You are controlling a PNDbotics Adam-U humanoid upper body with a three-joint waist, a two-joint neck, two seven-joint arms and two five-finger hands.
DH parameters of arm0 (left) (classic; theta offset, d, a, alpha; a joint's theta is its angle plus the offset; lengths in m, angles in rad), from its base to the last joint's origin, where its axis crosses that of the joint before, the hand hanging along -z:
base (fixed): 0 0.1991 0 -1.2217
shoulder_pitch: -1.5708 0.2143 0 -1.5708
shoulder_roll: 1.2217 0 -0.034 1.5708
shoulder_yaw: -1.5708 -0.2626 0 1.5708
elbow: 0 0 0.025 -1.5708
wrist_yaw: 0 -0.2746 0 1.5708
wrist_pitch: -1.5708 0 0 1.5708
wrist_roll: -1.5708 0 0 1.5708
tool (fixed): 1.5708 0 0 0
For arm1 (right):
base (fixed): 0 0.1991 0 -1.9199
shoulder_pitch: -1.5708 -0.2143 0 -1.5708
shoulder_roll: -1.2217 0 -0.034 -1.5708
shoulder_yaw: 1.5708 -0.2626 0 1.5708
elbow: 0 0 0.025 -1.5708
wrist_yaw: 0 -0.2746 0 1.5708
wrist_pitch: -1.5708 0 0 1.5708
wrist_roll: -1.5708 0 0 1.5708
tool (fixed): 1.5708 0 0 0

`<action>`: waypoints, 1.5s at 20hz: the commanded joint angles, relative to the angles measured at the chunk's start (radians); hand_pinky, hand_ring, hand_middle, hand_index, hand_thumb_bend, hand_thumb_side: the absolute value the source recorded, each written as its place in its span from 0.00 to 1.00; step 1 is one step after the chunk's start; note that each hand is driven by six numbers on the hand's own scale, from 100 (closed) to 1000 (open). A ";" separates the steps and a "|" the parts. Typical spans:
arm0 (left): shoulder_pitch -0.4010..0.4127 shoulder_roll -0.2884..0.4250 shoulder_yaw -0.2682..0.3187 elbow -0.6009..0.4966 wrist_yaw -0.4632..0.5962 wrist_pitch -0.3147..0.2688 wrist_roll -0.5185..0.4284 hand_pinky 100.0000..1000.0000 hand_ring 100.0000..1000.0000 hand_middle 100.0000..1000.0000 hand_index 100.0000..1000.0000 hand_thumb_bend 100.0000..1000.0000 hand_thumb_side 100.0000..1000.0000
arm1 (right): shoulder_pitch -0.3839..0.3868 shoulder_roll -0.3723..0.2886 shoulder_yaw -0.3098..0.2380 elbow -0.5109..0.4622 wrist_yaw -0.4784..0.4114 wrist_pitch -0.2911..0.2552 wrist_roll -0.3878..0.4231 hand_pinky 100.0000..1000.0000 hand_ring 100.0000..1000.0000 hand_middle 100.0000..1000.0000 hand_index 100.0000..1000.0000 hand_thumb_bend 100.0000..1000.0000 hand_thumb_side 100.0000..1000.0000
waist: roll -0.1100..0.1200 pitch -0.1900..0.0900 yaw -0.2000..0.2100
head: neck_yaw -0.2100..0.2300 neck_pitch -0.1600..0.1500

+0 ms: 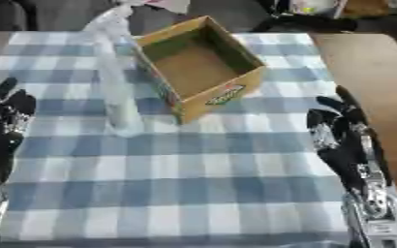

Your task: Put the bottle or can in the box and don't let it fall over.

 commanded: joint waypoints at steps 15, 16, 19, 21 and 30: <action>-0.150 0.030 -0.043 0.082 -0.092 0.053 0.024 1.00 1.00 1.00 0.98 0.63 0.53 | -0.002 -0.010 0.004 -0.009 -0.006 -0.002 0.006 0.90 0.73 0.78 1.00 0.16 0.34 | 0.004 -0.025 -0.012 | -0.002 0.001; -0.172 0.030 -0.055 0.104 -0.105 0.059 0.023 1.00 1.00 1.00 0.98 0.63 0.54 | -0.002 -0.010 0.004 -0.009 -0.006 -0.002 0.007 0.90 0.73 0.78 1.00 0.16 0.34 | 0.003 -0.027 -0.014 | -0.003 0.001; -0.235 0.032 -0.096 0.167 -0.126 0.067 0.005 1.00 1.00 1.00 0.98 0.64 0.54 | 0.001 -0.010 0.005 -0.009 -0.007 -0.002 0.007 0.90 0.73 0.78 1.00 0.16 0.34 | 0.001 -0.029 -0.020 | -0.001 0.003; -0.270 0.030 -0.119 0.205 -0.143 0.068 -0.005 1.00 1.00 1.00 0.98 0.64 0.54 | 0.001 -0.009 0.006 -0.009 -0.008 -0.002 0.008 0.90 0.73 0.78 1.00 0.16 0.34 | 0.001 -0.030 -0.023 | 0.000 0.005; -0.367 -0.006 -0.175 0.356 -0.225 0.056 -0.024 1.00 1.00 1.00 0.99 0.63 0.54 | 0.003 -0.007 0.009 -0.007 -0.009 -0.002 0.012 0.90 0.73 0.78 1.00 0.16 0.34 | 0.002 -0.035 -0.030 | 0.005 0.008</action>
